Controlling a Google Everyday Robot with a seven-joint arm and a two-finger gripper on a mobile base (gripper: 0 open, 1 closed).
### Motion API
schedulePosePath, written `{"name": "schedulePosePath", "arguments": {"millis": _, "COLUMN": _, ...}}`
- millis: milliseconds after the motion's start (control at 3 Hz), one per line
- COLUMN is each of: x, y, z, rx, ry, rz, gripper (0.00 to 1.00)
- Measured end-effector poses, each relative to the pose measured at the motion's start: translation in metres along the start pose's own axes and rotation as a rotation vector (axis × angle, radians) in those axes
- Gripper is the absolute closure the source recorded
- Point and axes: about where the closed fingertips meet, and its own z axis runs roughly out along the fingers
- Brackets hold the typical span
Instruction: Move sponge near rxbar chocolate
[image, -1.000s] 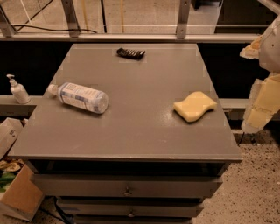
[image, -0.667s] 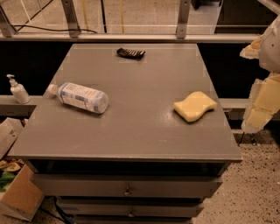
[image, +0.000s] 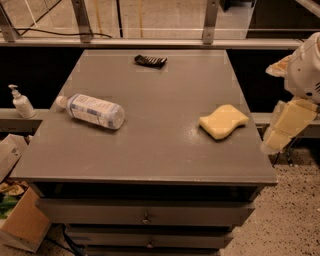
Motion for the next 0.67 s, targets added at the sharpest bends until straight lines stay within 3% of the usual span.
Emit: {"name": "schedulePosePath", "arguments": {"millis": 667, "x": -0.014, "y": -0.025, "z": 0.057, "rx": 0.006, "ry": -0.124, "rz": 0.041, "gripper": 0.00}}
